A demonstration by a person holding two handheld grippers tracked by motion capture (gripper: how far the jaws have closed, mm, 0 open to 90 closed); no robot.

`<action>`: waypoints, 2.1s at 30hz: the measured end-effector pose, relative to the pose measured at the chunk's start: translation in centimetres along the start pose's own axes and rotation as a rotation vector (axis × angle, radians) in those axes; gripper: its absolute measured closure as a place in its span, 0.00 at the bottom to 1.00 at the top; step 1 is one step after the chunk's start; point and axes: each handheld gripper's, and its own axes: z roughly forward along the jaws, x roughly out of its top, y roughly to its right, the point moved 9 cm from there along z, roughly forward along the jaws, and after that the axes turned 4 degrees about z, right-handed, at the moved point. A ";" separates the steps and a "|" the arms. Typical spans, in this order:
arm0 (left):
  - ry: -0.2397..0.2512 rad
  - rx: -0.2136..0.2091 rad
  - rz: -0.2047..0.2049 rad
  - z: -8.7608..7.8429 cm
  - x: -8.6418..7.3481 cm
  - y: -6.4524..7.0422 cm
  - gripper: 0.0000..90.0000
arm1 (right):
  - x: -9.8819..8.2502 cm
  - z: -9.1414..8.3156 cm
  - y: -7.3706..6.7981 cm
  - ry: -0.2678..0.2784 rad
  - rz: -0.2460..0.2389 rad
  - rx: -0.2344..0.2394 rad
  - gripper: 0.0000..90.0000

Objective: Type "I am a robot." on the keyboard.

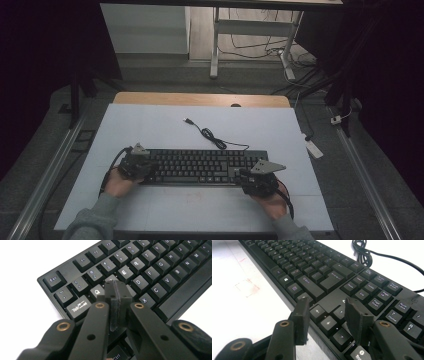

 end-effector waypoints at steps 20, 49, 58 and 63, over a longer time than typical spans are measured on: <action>0.072 -0.018 -0.002 -0.8 0.9 0.5 0.85 | 0.0 0.0 0.0 -0.001 0.000 -0.001 0.61; 0.160 -0.024 -0.063 -2.6 2.0 0.4 0.36 | 0.2 -0.2 -0.1 0.016 -0.002 -0.002 0.60; 0.156 -0.024 -0.059 -2.5 2.0 0.4 0.34 | 0.7 -0.2 -0.5 0.030 -0.010 -0.003 0.55; 0.157 -0.017 -0.068 -2.6 1.9 0.2 0.34 | 1.6 0.1 -1.2 0.049 -0.021 0.014 0.52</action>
